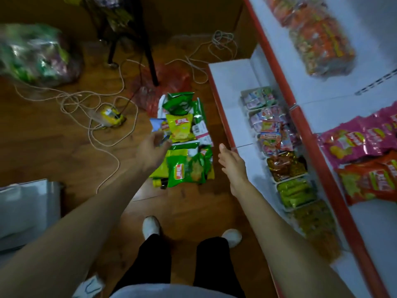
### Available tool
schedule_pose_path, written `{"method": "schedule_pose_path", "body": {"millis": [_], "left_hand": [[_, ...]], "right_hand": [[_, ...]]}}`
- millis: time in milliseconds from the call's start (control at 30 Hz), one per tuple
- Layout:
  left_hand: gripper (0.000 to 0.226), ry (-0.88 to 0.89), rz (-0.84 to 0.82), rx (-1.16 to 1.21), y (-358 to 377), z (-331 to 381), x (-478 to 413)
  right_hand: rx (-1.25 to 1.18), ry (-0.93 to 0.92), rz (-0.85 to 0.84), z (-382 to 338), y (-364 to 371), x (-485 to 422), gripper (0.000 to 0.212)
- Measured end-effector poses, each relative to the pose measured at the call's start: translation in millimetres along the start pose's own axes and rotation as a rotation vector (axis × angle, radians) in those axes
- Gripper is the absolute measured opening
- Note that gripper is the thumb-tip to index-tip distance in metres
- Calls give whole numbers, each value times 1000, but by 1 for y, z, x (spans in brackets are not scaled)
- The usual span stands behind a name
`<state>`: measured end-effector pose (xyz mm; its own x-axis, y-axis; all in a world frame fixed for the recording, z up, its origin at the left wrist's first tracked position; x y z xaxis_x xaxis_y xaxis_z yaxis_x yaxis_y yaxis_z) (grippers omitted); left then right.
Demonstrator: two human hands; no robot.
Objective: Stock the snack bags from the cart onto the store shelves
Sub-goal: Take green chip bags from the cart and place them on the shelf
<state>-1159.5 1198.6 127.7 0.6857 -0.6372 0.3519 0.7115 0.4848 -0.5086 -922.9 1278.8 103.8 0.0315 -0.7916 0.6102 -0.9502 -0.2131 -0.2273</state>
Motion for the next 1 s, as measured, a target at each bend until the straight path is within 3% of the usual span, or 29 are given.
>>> {"method": "schedule_pose_path", "body": {"millis": [133, 433, 567, 633, 700, 800, 867, 1000], "left_hand": [[44, -75, -47, 53, -41, -44, -13], [43, -170, -214, 24, -12, -101, -25], [26, -367, -238, -4, 21, -153, -20], [31, -493, -244, 18, 38, -177, -11], [38, -603, -244, 64, 59, -195, 0], [38, -716, -251, 97, 86, -213, 15], [39, -811, -266, 221, 106, -217, 27], [36, -990, -164, 436, 130, -227, 46]], "right_hand": [[-7, 111, 28, 30, 43, 11, 24], [36, 250, 218, 82, 54, 3, 78], [65, 329, 199, 102, 56, -16, 87], [78, 351, 195, 109, 57, -28, 88], [196, 259, 218, 108, 56, -43, 86], [650, -217, 188, 73, 66, -64, 78], [848, -462, 48, 57, 88, -77, 74], [1109, -613, -225, 55, 129, -108, 64]]}}
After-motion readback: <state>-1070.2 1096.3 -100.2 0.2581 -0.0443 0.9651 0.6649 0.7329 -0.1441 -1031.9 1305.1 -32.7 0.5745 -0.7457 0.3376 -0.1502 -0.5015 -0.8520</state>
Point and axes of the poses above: each hand's wrist, its own x-axis away from the middle knuckle, its own y-axis out of the palm, z = x × y, the point moved 9 cm from there along -x, towards the middle knuckle, and after that the axes turned 7 degrees about z, right-handed, at the moved point
